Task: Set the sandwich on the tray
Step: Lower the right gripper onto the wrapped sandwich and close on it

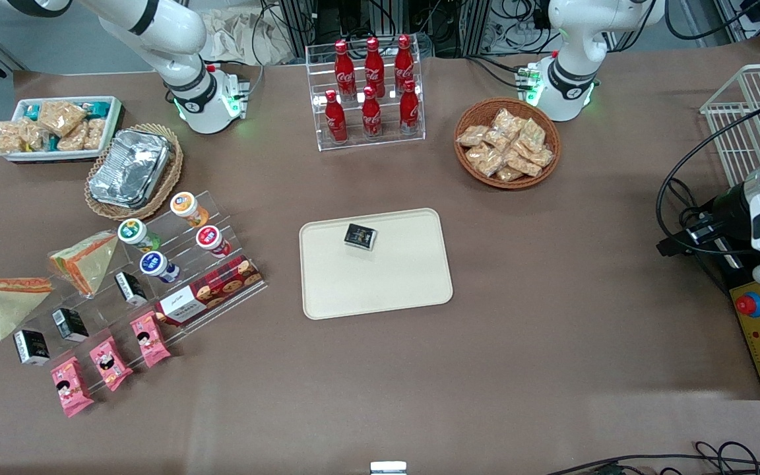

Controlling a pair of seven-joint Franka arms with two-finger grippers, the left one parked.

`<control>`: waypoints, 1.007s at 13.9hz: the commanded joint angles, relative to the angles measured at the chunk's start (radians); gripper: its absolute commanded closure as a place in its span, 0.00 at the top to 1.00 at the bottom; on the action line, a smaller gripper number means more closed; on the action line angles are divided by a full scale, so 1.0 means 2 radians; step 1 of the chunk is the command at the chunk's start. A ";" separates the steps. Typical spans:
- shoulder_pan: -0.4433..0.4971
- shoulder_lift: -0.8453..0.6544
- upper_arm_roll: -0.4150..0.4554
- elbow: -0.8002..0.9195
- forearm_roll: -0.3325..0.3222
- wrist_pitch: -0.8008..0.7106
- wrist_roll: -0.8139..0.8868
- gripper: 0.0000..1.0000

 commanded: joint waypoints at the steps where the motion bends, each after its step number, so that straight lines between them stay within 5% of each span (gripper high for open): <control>1: -0.003 0.016 0.001 0.008 0.008 0.008 0.001 0.96; 14: -0.007 0.029 0.003 -0.030 0.011 0.059 -0.001 0.90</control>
